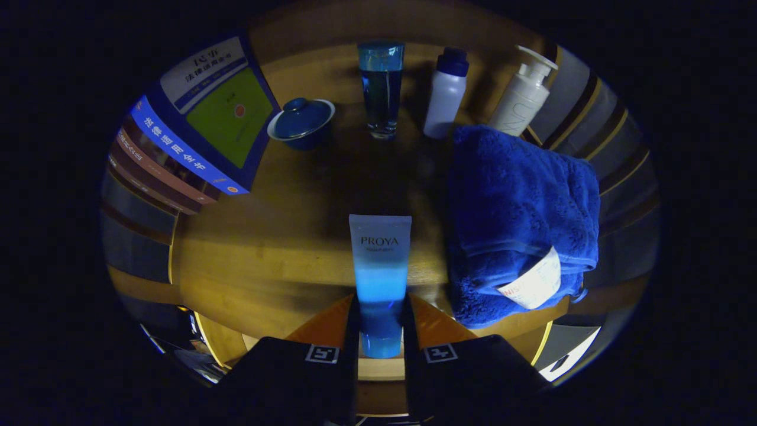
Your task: Pull open the drawer, take out the items inside it, and place them on the countertop above the cabinet.
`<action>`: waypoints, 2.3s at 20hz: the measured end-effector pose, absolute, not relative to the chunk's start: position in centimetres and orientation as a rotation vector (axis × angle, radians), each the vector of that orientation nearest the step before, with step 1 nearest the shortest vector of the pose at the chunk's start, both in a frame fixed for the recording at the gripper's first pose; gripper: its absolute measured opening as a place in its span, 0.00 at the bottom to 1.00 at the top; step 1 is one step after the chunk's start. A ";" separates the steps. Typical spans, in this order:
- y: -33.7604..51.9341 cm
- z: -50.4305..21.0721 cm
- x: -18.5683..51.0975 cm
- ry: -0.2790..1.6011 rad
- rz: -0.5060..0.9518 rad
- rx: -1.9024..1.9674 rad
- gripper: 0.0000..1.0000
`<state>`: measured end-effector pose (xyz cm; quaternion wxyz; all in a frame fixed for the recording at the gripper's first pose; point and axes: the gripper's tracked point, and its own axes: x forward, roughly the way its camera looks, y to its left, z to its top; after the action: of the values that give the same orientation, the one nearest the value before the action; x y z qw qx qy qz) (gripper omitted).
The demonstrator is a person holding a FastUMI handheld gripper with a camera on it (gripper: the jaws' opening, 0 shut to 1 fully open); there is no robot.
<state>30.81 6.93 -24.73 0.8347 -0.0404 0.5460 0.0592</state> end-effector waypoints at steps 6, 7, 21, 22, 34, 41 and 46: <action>6.7 -24.1 31.3 1.109 0.107 -0.069 0.73; 6.7 -23.6 31.3 1.085 0.111 -0.067 0.82; 9.5 -9.2 19.2 0.288 0.254 0.054 1.00; 9.2 -8.3 17.8 0.243 0.256 0.051 1.00; 3.2 -10.2 2.2 -0.139 0.091 -0.022 0.99; 2.5 -20.6 -0.2 -0.046 0.085 -0.073 0.99; 3.0 -25.5 0.1 0.019 0.086 -0.063 1.00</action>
<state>0.14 2.96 -25.52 0.9985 -0.0314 0.0094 0.0428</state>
